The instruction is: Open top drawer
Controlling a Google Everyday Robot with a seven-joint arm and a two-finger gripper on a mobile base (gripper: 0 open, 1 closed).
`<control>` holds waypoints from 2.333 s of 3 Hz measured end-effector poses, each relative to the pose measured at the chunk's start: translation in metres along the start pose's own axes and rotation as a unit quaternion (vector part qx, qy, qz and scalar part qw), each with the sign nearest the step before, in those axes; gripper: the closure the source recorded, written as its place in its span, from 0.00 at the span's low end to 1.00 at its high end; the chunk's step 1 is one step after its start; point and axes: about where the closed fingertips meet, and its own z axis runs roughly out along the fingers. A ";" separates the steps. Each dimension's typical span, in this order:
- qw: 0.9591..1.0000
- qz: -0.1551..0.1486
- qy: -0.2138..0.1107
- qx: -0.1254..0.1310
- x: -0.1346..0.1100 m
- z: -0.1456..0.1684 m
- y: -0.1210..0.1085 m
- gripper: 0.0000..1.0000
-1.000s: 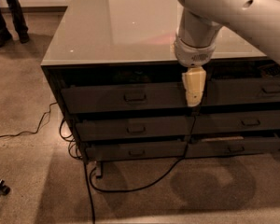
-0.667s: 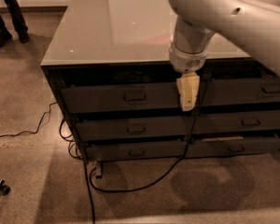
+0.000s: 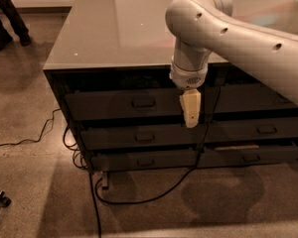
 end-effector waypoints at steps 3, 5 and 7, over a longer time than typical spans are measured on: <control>0.999 0.028 -0.010 -0.014 -0.007 0.071 -0.038 0.00; 0.999 0.034 0.008 -0.011 -0.012 0.092 -0.063 0.00; 0.997 0.074 0.002 0.011 -0.002 0.113 -0.081 0.00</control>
Offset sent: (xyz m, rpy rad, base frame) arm 0.0469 0.0189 -0.0553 0.0460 0.0051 -0.0384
